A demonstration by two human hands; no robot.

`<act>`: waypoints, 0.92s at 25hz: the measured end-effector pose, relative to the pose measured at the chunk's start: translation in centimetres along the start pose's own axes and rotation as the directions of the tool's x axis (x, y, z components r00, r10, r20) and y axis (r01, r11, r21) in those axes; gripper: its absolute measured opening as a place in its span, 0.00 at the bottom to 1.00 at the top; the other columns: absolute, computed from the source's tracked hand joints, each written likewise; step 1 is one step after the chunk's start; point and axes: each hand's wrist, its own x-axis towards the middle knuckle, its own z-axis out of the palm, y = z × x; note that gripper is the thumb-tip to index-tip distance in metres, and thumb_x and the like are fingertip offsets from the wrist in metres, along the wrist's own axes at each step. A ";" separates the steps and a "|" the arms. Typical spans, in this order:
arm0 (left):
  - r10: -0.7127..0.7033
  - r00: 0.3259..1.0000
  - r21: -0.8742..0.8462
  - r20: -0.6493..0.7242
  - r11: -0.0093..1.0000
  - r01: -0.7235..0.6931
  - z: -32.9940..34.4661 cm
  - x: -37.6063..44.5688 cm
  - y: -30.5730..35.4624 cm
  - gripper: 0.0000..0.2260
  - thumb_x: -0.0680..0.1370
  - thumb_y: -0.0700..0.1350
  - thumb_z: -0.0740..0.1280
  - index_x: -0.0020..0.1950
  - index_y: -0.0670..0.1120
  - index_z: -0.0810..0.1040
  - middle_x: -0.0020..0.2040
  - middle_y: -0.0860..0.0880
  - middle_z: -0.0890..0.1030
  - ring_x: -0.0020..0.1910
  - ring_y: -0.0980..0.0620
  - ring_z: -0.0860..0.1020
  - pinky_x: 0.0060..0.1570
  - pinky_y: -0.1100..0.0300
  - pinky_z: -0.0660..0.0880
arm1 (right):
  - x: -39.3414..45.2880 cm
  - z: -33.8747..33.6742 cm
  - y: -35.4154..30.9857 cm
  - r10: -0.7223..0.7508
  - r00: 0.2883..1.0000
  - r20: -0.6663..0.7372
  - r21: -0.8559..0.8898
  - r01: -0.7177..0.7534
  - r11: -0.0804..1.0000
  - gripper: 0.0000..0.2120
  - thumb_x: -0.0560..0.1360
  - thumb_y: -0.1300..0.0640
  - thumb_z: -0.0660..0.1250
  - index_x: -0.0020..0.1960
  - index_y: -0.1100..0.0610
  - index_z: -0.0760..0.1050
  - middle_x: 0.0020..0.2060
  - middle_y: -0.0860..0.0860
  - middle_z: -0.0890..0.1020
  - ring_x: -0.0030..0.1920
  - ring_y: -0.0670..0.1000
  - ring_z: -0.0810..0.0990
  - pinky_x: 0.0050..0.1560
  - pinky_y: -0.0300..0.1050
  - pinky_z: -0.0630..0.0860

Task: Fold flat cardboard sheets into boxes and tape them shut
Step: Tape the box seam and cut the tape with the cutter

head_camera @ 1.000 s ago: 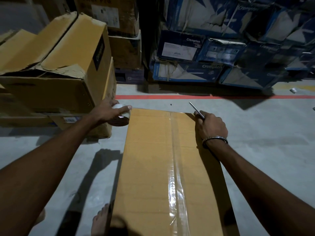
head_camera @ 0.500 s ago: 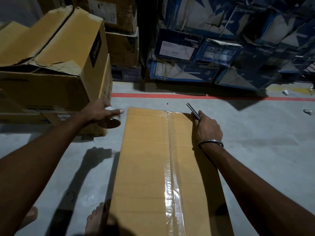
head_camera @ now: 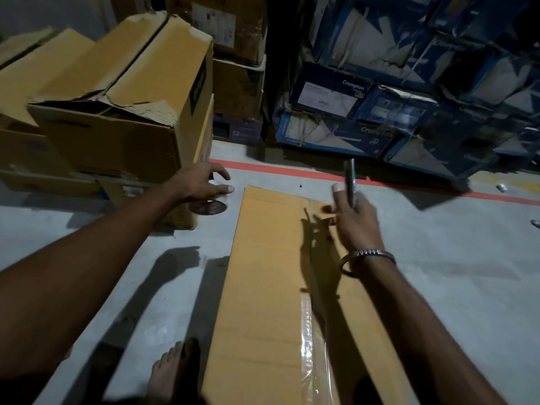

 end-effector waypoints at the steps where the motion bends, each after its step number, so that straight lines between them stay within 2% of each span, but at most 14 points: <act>1: 0.030 0.999 0.011 0.023 0.999 -0.031 0.1 0.2 0.0 0.18 0.78 0.59 0.73 0.64 0.51 0.82 0.60 0.50 0.79 0.56 0.51 0.76 0.53 0.54 0.73 | -2.0 1.3 -1.2 0.160 0.976 0.150 0.204 -0.188 0.961 0.15 0.84 0.44 0.62 0.59 0.56 0.76 0.46 0.53 0.85 0.35 0.49 0.81 0.23 0.37 0.71; 2: 0.055 0.998 0.014 0.044 0.998 -0.056 0.1 0.3 0.2 0.16 0.79 0.57 0.72 0.63 0.51 0.83 0.60 0.50 0.79 0.56 0.51 0.77 0.53 0.55 0.72 | -3.8 2.6 -2.1 0.267 0.915 0.303 0.326 -0.363 0.873 0.14 0.85 0.46 0.62 0.58 0.57 0.75 0.43 0.53 0.85 0.32 0.48 0.79 0.20 0.36 0.68; 4: 0.075 0.995 0.001 0.067 0.997 -0.075 -0.1 0.6 0.1 0.12 0.81 0.53 0.71 0.60 0.48 0.85 0.57 0.50 0.81 0.57 0.49 0.79 0.54 0.56 0.72 | -6.3 5.2 -2.7 0.334 0.777 0.533 0.413 -0.584 0.699 0.11 0.85 0.50 0.62 0.55 0.58 0.74 0.38 0.53 0.84 0.31 0.47 0.76 0.20 0.36 0.65; 6: 0.068 0.996 -0.003 0.064 0.998 -0.068 -0.5 0.8 0.0 0.11 0.81 0.52 0.71 0.58 0.48 0.86 0.57 0.49 0.81 0.58 0.47 0.80 0.55 0.53 0.75 | -7.9 7.4 -2.8 0.323 0.670 0.669 0.435 -0.705 0.560 0.08 0.85 0.57 0.60 0.60 0.61 0.72 0.38 0.56 0.84 0.32 0.49 0.78 0.24 0.37 0.70; 8: 0.058 0.997 0.029 0.053 0.998 -0.059 -0.9 0.9 0.0 0.11 0.81 0.53 0.71 0.57 0.49 0.85 0.59 0.47 0.81 0.58 0.47 0.78 0.57 0.50 0.77 | -9.0 8.5 -3.0 0.302 0.637 0.710 0.428 -0.730 0.533 0.12 0.83 0.65 0.58 0.67 0.63 0.69 0.47 0.61 0.86 0.40 0.53 0.85 0.33 0.42 0.80; 10: 0.064 0.997 0.091 0.038 0.994 -0.067 -1.1 0.8 0.3 0.10 0.81 0.53 0.71 0.57 0.50 0.83 0.59 0.47 0.80 0.55 0.48 0.77 0.54 0.51 0.76 | -9.2 9.2 -3.3 0.289 0.657 0.696 0.400 -0.689 0.604 0.08 0.84 0.70 0.56 0.58 0.60 0.69 0.56 0.66 0.83 0.49 0.59 0.87 0.46 0.51 0.85; 11: 0.067 0.998 0.121 0.021 0.990 -0.069 -1.2 0.9 0.4 0.08 0.81 0.54 0.71 0.57 0.52 0.83 0.58 0.48 0.80 0.54 0.49 0.77 0.51 0.52 0.74 | -8.8 9.8 -3.0 0.297 0.680 0.670 0.345 -0.640 0.686 0.07 0.85 0.69 0.55 0.54 0.59 0.67 0.56 0.67 0.83 0.49 0.62 0.87 0.47 0.54 0.85; 13: 0.067 0.998 0.170 -0.012 0.983 -0.064 -1.4 0.8 0.9 0.07 0.81 0.54 0.70 0.55 0.54 0.82 0.56 0.48 0.80 0.51 0.49 0.78 0.48 0.53 0.75 | -8.3 11.3 -3.0 0.330 0.756 0.566 0.139 -0.482 0.865 0.04 0.86 0.56 0.58 0.55 0.56 0.66 0.50 0.65 0.84 0.43 0.63 0.88 0.43 0.57 0.86; 14: 0.063 0.998 0.195 -0.021 0.979 -0.058 -1.5 0.7 1.2 0.06 0.80 0.55 0.70 0.54 0.54 0.81 0.56 0.48 0.81 0.50 0.48 0.78 0.47 0.53 0.75 | -8.2 12.0 -2.6 0.292 0.817 0.497 -0.044 -0.312 0.949 0.12 0.84 0.45 0.58 0.56 0.54 0.65 0.49 0.64 0.85 0.41 0.63 0.87 0.42 0.59 0.86; 15: 0.063 0.998 0.222 -0.031 0.974 -0.054 -1.4 0.7 1.5 0.06 0.80 0.55 0.70 0.54 0.54 0.81 0.55 0.48 0.82 0.49 0.48 0.78 0.46 0.54 0.74 | -8.0 12.9 -2.0 0.205 0.873 0.442 -0.227 -0.112 0.967 0.18 0.80 0.37 0.56 0.55 0.51 0.64 0.49 0.62 0.85 0.42 0.63 0.86 0.43 0.61 0.85; 16: 0.062 0.997 0.254 -0.034 0.966 -0.051 -1.4 0.6 1.8 0.06 0.80 0.55 0.70 0.54 0.54 0.81 0.54 0.47 0.83 0.49 0.48 0.78 0.44 0.55 0.72 | -7.7 13.6 -1.5 0.103 0.913 0.395 -0.351 0.046 0.935 0.21 0.78 0.35 0.53 0.55 0.51 0.65 0.49 0.60 0.84 0.43 0.63 0.85 0.44 0.62 0.84; 18: 0.078 0.996 0.316 -0.044 0.947 -0.061 -1.3 0.4 2.3 0.08 0.81 0.54 0.69 0.55 0.52 0.81 0.54 0.47 0.84 0.47 0.48 0.78 0.43 0.56 0.69 | -7.5 14.9 -1.7 -0.022 0.949 0.315 -0.486 0.181 0.855 0.19 0.82 0.40 0.55 0.59 0.56 0.68 0.50 0.59 0.82 0.47 0.63 0.83 0.47 0.59 0.81; 20: 0.101 0.993 0.355 -0.059 0.932 -0.074 -1.5 0.1 2.4 0.08 0.81 0.53 0.69 0.55 0.51 0.82 0.53 0.47 0.85 0.47 0.48 0.78 0.42 0.57 0.68 | -7.1 15.6 -2.6 -0.074 0.962 0.264 -0.558 0.215 0.801 0.17 0.85 0.46 0.56 0.62 0.59 0.69 0.54 0.59 0.81 0.52 0.64 0.81 0.49 0.56 0.79; 23: 0.111 0.991 0.367 -0.070 0.927 -0.078 -1.5 0.1 2.2 0.09 0.81 0.53 0.69 0.56 0.51 0.82 0.55 0.47 0.85 0.47 0.49 0.78 0.42 0.57 0.69 | -6.4 16.7 -3.1 -0.045 0.966 0.253 -0.614 0.196 0.765 0.16 0.84 0.48 0.58 0.65 0.59 0.69 0.59 0.59 0.81 0.58 0.63 0.80 0.51 0.53 0.75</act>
